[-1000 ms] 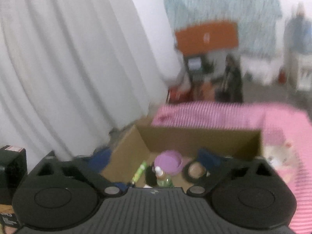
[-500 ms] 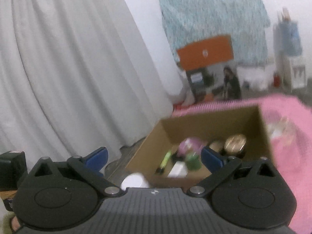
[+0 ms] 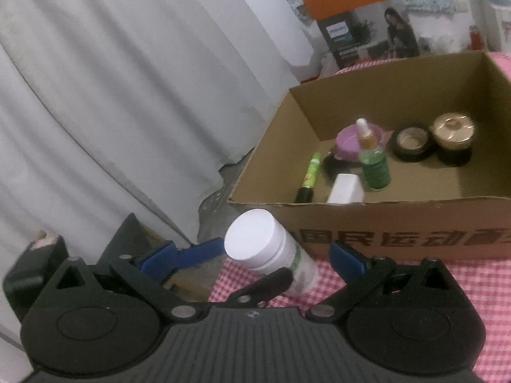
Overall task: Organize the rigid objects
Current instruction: 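Move the right gripper to the white jar and grasp it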
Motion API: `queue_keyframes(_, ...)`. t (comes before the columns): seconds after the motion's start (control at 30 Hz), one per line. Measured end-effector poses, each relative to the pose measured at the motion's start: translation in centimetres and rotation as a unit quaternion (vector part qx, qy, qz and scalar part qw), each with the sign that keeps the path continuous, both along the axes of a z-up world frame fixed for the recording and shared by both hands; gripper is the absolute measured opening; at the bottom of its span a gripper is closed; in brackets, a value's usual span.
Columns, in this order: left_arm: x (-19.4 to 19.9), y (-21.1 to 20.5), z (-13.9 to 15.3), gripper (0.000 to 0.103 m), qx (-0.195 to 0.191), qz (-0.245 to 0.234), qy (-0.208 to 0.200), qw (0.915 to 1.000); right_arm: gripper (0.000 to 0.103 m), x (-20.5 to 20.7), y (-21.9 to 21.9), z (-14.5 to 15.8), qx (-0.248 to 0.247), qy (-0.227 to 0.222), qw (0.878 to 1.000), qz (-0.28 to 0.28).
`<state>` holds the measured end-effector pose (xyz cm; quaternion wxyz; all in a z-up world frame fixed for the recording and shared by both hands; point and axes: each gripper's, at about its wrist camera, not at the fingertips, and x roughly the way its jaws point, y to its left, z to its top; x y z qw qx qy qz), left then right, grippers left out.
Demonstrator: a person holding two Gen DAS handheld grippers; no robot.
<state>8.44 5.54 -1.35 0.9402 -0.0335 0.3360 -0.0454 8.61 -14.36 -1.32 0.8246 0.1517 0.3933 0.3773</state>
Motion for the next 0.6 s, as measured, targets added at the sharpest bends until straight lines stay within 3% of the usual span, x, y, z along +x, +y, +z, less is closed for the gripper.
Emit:
queue_keyframes(0.27,0.5,0.8,-0.9,0.059,-0.016,-0.009,-0.002,0.9998,0.100,1.2,1.7,-0.9,-0.011,0.010,1.000,0.001)
queue_keyframes(0.37,0.4,0.5,-1.1,0.056,-0.018,-0.012,-0.003,0.9998,0.095,1.6,1.9,-1.1,-0.009,0.013,1.000,-0.001)
queue_keyframes(0.53,0.3,0.3,-1.2,0.056,-0.021,-0.019,-0.007,0.9996,0.066,2.2,2.0,-1.4,-0.011,0.022,1.000,0.003)
queue_keyframes(0.6,0.2,0.1,-1.2,0.056,-0.025,-0.023,-0.007,0.9994,0.063,2.3,2.1,-1.5,-0.012,0.024,1.000,0.005)
